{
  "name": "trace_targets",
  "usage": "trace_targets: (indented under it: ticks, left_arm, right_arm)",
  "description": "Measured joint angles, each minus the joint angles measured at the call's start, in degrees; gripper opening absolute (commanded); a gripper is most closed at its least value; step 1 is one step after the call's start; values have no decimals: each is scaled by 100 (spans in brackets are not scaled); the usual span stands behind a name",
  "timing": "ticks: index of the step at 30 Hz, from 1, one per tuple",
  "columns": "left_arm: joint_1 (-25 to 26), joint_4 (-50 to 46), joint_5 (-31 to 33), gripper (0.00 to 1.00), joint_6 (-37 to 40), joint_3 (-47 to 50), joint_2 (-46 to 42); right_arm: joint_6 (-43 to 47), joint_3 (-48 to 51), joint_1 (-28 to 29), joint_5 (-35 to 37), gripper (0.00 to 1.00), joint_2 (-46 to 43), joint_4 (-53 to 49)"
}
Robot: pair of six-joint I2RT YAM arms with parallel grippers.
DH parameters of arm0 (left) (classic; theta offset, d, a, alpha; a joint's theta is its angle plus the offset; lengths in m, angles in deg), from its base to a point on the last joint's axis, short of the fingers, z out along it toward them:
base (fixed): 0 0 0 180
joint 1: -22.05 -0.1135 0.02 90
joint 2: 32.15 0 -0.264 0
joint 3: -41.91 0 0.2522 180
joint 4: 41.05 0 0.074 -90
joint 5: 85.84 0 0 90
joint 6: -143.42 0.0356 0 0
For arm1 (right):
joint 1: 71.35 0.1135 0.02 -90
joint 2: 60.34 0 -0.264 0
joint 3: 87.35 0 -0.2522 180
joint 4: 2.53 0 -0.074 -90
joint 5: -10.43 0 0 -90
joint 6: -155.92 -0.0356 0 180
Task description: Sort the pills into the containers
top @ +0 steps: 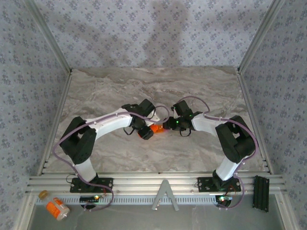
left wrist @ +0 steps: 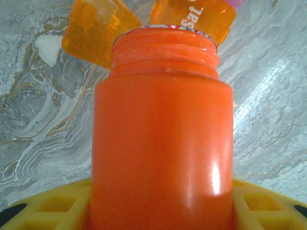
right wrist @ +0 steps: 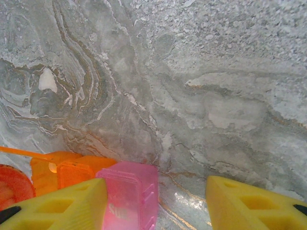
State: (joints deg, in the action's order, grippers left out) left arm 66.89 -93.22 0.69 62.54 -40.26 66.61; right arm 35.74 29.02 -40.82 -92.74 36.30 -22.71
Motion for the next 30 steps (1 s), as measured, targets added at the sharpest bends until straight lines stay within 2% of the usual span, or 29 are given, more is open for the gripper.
trace_targets:
  ticks: [30]
  left_arm:
    - [-109, 1572, -234, 0, -431, 1139, -1119]
  right_arm:
    - [7, -258, -83, 4, 61, -354, -468]
